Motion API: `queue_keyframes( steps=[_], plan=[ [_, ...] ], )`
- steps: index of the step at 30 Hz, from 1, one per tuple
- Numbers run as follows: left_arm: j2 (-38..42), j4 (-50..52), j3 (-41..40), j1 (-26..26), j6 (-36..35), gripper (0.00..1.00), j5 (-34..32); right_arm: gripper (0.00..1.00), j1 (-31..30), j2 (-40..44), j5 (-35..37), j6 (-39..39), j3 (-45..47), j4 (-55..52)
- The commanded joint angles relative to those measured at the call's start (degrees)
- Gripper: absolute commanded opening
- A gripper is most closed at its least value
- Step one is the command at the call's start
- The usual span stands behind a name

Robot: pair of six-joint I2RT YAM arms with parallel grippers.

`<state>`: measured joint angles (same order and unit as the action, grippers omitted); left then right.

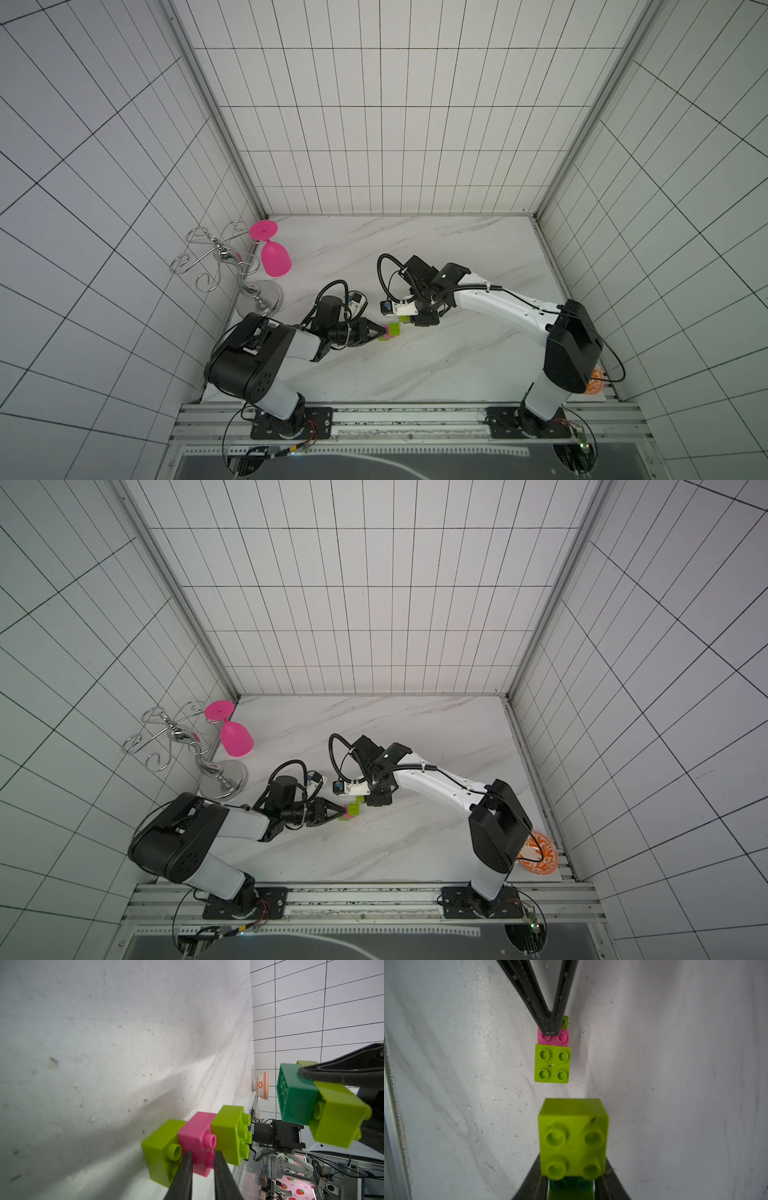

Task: Assemble the letter y with lego
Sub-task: Assemble the lego brick with the lego brick.

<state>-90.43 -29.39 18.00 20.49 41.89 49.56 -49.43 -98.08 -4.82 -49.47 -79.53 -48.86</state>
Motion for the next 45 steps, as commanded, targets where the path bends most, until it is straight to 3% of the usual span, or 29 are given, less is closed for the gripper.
queue_keyframes(
  steps=[1,15,45],
  plan=[
    [-4.5,11.7,-1.9,-0.4,-1.5,0.20,-12.0,0.27,-1.1,-0.6,-0.6,0.1,-7.2,-2.8],
    [-4.4,12.5,-1.7,-0.5,-1.5,0.19,-12.4,0.26,-4.2,-3.8,-3.1,1.4,-9.6,-2.1],
    [-4.5,12.1,-1.7,-0.5,-1.6,0.19,-11.8,0.25,-6.8,-10.1,-1.0,6.9,-12.2,0.6]
  ],
)
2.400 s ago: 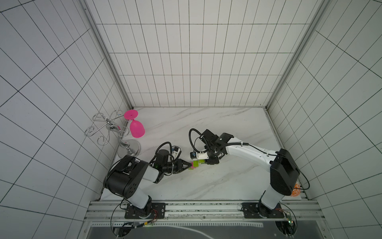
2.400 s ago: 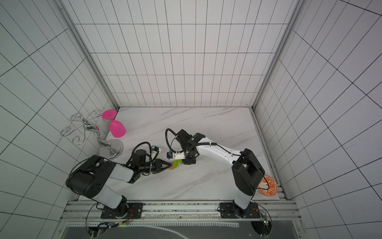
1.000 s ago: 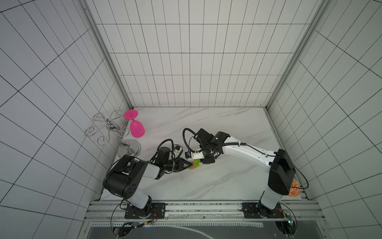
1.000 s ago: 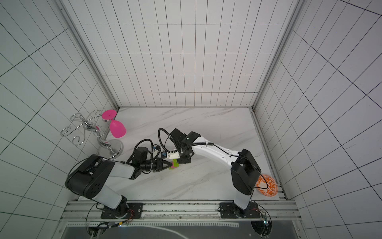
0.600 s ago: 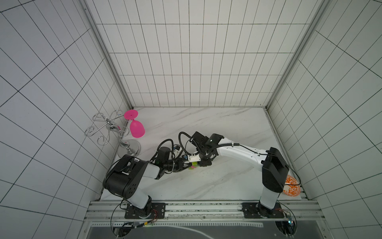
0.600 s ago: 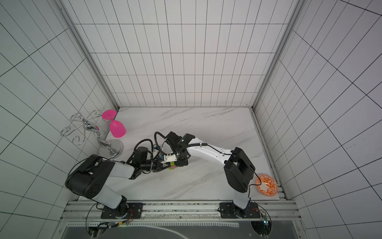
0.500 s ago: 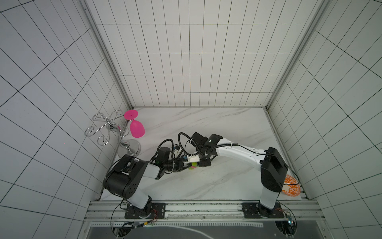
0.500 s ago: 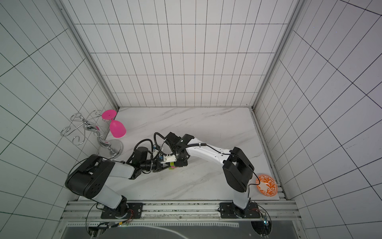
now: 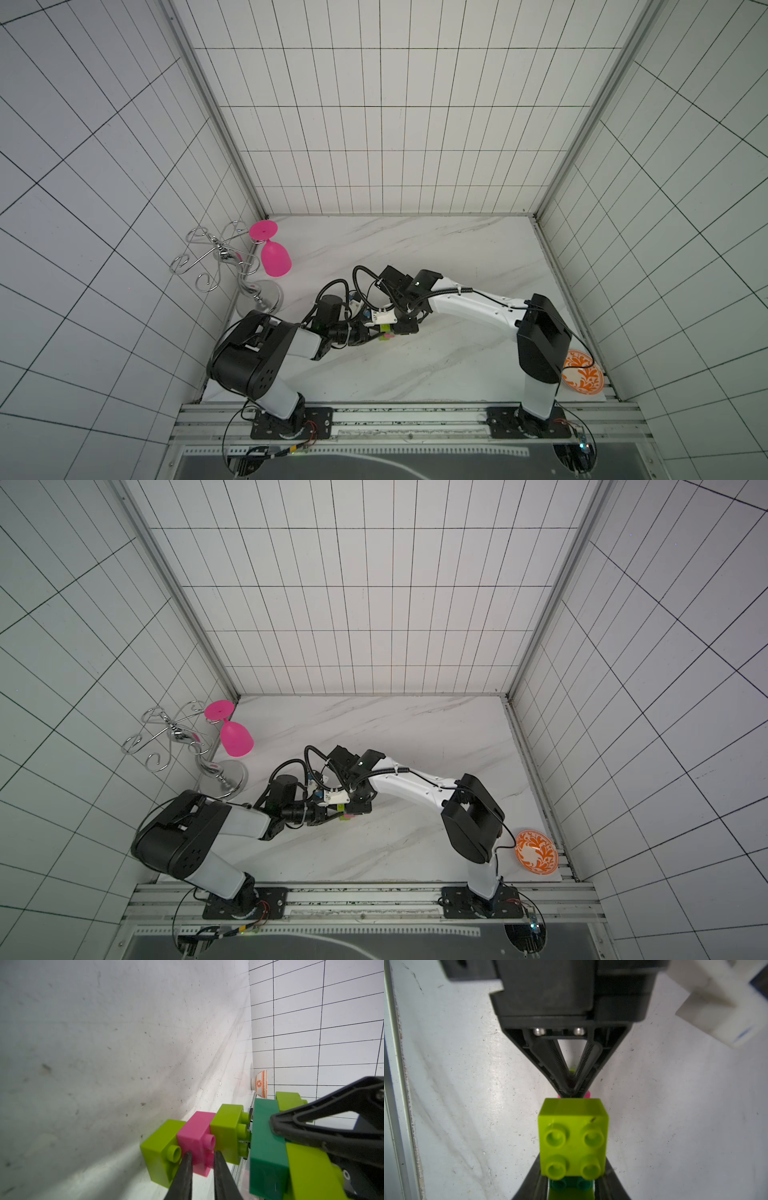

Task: Assemble the letter y with lego
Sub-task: Assemble the lego brick with the lego brick.

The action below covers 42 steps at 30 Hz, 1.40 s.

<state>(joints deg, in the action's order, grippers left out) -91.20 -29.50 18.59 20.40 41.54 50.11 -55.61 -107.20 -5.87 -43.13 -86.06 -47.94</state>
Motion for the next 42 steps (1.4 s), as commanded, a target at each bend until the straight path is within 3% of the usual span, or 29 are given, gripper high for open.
queue_keyframes(
  steps=[1,42],
  plan=[
    [-3.7,12.2,-2.4,-0.4,-1.3,0.19,-12.3,0.25,-0.6,-1.1,0.0,0.6,-5.7,-0.4],
    [-4.0,11.9,-2.4,-0.3,-1.2,0.19,-12.3,0.24,-1.5,-2.3,0.2,4.3,-3.3,-3.6]
  ],
)
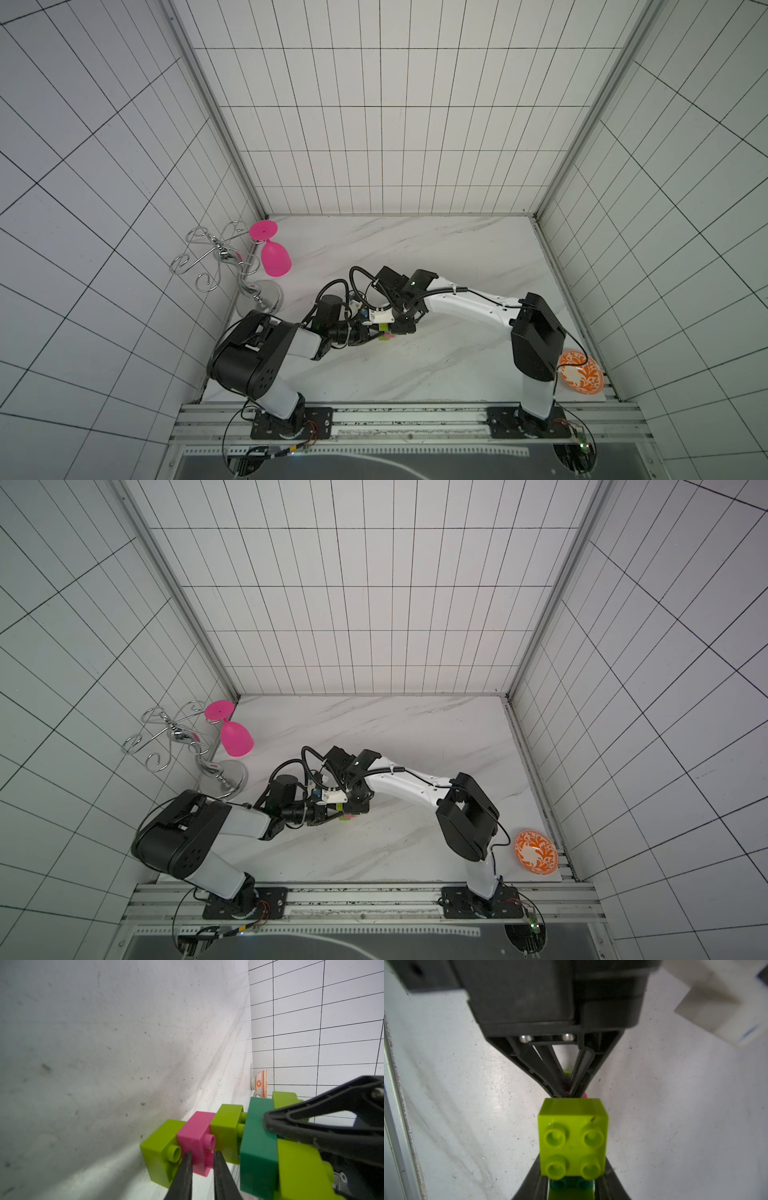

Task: Assemble the letter y with lego
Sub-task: Assemble the lego brick with the lego brick.

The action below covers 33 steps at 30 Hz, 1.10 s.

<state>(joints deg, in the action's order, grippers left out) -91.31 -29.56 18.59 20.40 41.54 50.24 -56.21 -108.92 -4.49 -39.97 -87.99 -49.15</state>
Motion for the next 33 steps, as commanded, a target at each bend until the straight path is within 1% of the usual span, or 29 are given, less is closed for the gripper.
queue_keyframes(
  steps=[1,21,25,33],
  plan=[
    [-3.9,12.0,-2.4,-0.4,-1.2,0.19,-12.4,0.24,-1.0,-0.5,-1.0,0.9,-1.3,-2.5],
    [-3.9,11.9,-2.5,-0.4,-1.1,0.19,-12.5,0.24,-1.4,0.9,0.1,-0.2,-5.6,-5.0],
    [-3.9,11.9,-2.5,-0.4,-1.1,0.19,-12.4,0.24,-1.4,0.6,1.3,-0.4,-6.6,-5.8],
    [-3.9,12.0,-2.5,-0.3,-1.1,0.19,-12.4,0.24,-1.4,0.2,1.8,-0.7,-5.6,-4.3]
  ],
)
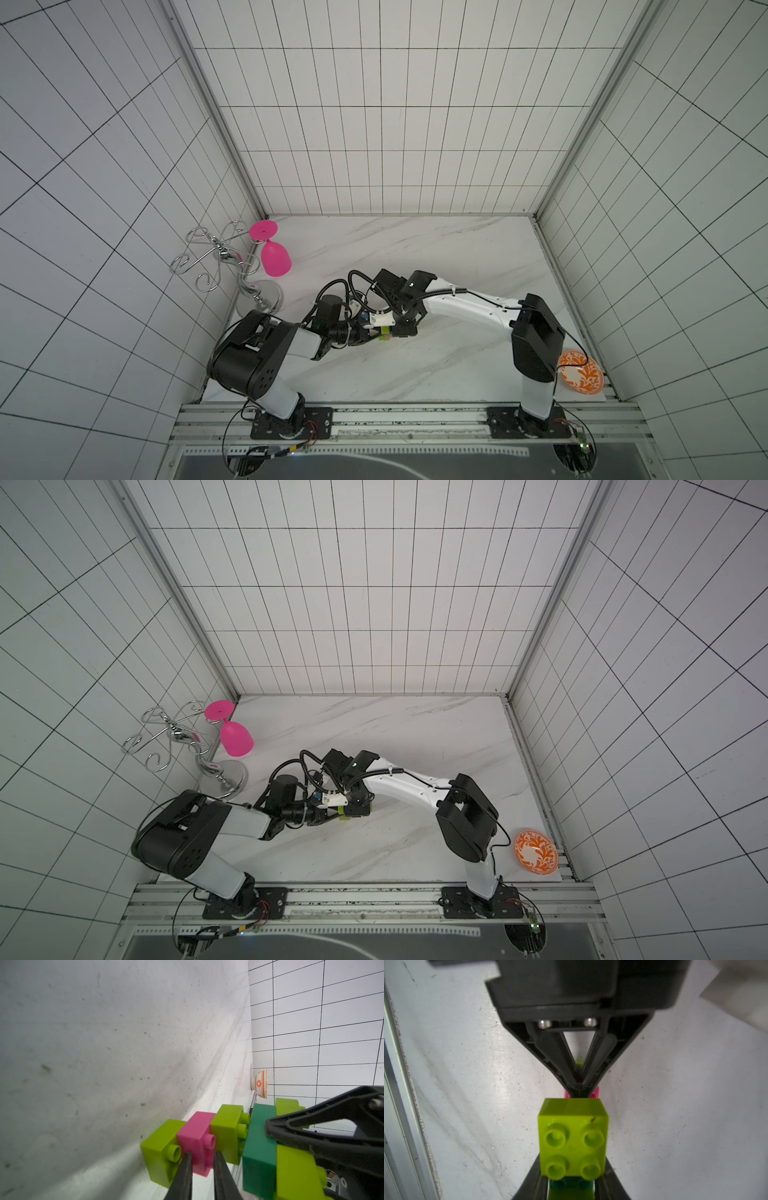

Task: Assemble the letter y with lego
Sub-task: Assemble the lego brick with the lego brick.

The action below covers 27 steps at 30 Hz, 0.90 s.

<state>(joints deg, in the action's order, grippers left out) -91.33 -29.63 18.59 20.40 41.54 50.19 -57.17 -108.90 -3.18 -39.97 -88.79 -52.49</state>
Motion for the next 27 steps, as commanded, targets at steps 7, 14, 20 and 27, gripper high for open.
queue_keyframes(
  steps=[7,14,20,27],
  plan=[
    [-3.9,12.0,-2.5,-0.4,-1.2,0.19,-12.2,0.24,-0.2,0.6,0.1,-0.7,-2.8,2.9],
    [-3.9,12.0,-2.4,-0.4,-1.2,0.19,-12.2,0.25,0.3,0.3,0.3,-0.5,-2.3,2.2],
    [-4.0,12.0,-2.5,-0.4,-1.2,0.19,-12.2,0.25,0.3,0.3,0.5,-0.6,-0.8,1.9],
    [-4.0,12.0,-2.3,-0.4,-1.2,0.19,-12.2,0.25,0.6,1.0,1.2,-1.1,0.2,1.3]
  ],
)
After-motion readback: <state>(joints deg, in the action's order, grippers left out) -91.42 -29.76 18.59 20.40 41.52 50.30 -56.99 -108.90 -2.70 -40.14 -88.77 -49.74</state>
